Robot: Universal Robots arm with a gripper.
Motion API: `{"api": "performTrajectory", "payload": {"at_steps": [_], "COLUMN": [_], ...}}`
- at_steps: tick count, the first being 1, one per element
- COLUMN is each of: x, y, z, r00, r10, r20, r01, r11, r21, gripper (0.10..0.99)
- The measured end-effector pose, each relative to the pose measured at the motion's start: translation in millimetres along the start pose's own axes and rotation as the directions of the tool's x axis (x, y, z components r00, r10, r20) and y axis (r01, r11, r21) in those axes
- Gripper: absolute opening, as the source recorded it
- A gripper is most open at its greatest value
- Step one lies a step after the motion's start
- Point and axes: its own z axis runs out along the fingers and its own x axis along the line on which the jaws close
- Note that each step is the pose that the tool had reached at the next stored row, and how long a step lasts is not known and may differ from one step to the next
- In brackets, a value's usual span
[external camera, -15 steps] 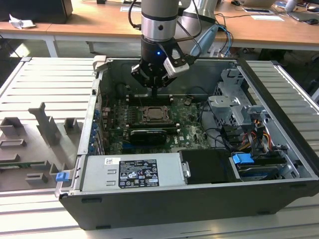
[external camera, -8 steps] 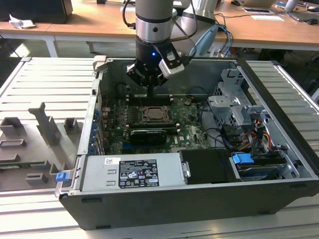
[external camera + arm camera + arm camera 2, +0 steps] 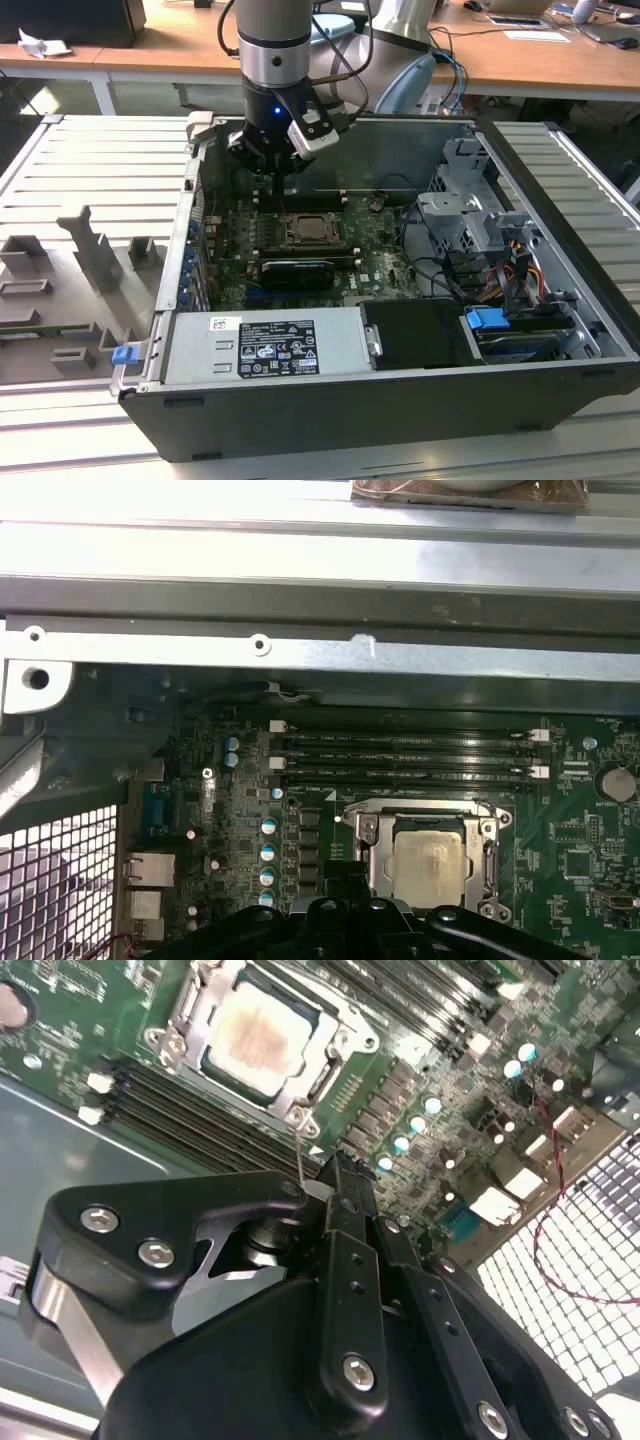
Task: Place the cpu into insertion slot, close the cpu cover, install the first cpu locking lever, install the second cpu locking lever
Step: 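Install the first cpu locking lever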
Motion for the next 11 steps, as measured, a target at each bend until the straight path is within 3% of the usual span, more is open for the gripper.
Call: {"api": "performTrajectory", "payload": {"at_steps": [11], "x": [9.0], "y": [9.2], "z": [6.4], "r00": [0.9999], "r10": [-0.016], "r20": [-0.0012], "r01": [0.016], "r11": [0.9999], "r21": [0.000], "gripper": [0.106]}}
